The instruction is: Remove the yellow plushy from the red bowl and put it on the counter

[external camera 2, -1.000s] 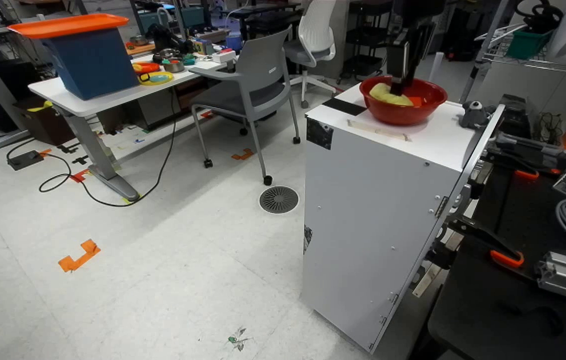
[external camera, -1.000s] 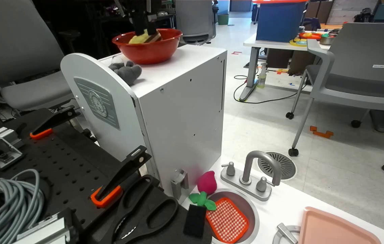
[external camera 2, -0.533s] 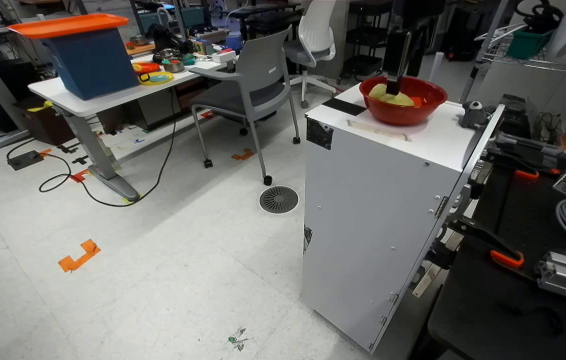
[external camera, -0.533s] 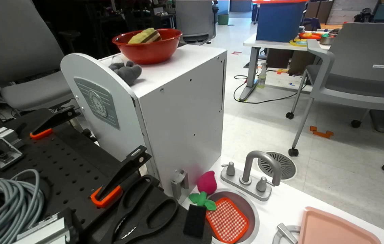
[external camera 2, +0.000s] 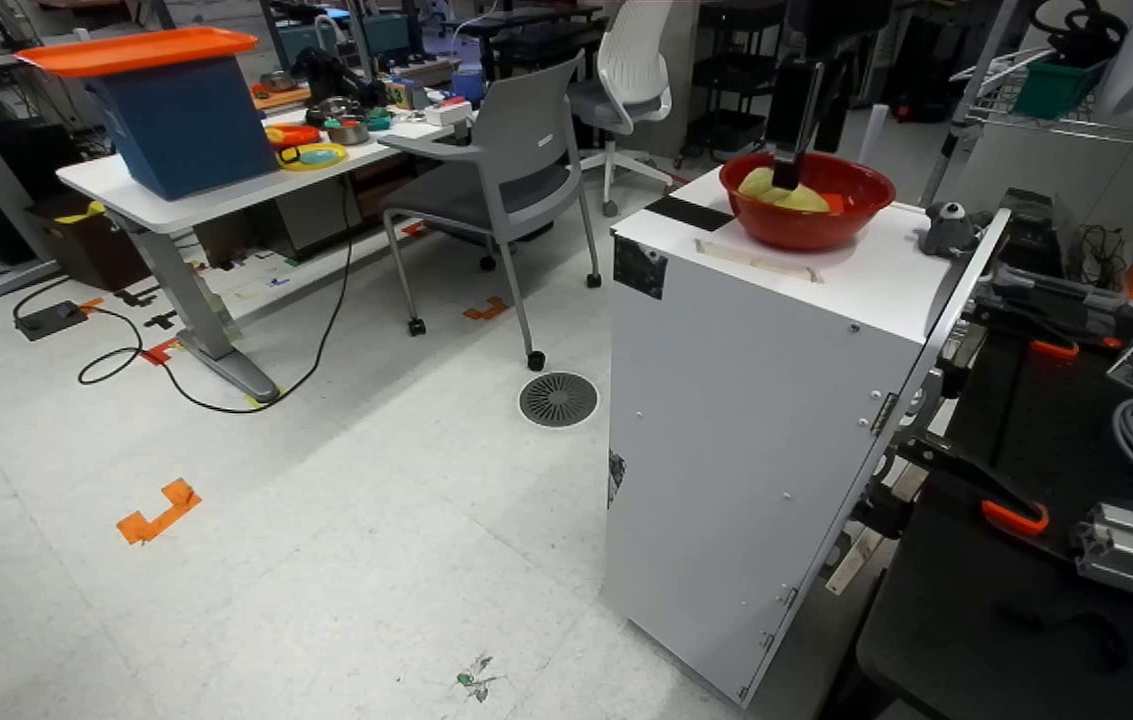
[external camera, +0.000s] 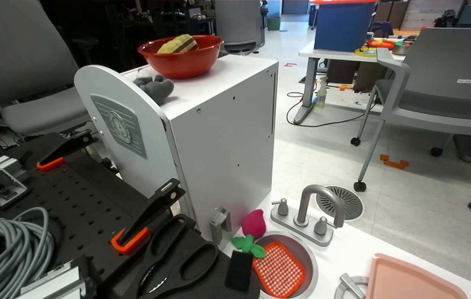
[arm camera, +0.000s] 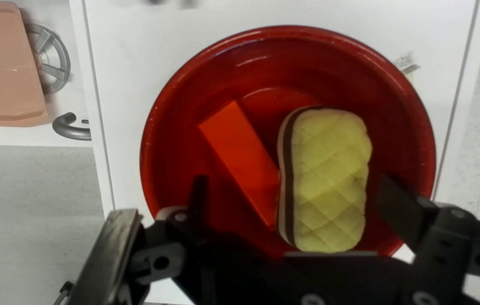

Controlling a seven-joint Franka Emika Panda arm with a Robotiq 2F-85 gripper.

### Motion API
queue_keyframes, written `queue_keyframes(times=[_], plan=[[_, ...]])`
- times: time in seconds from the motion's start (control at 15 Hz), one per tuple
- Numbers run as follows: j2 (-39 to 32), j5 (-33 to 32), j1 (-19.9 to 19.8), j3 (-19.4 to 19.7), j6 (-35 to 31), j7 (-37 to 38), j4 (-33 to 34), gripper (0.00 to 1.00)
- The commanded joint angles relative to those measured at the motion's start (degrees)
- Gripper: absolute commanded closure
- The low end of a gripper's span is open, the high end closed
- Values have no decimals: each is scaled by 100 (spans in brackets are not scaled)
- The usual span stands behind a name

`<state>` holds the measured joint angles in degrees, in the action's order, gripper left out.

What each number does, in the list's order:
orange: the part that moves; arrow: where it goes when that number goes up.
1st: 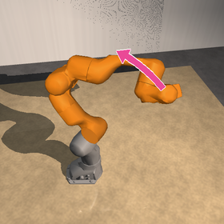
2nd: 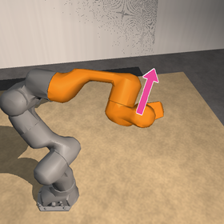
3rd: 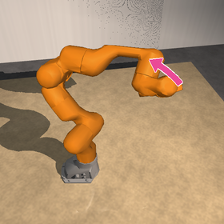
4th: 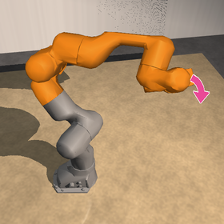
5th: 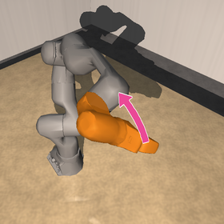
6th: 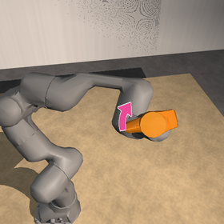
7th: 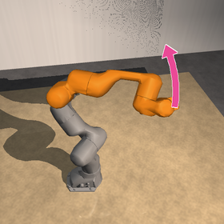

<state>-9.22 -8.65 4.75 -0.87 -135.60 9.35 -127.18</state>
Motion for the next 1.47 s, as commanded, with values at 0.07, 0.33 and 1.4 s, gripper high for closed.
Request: queue_keyframes(times=[0.07,0.33,1.4], plan=[[-30,-86,37,-61,202,7,164,0],[-92,-108,87,-103,263,-6,257,0],[-53,43,5,-93,267,-33,193,0]])
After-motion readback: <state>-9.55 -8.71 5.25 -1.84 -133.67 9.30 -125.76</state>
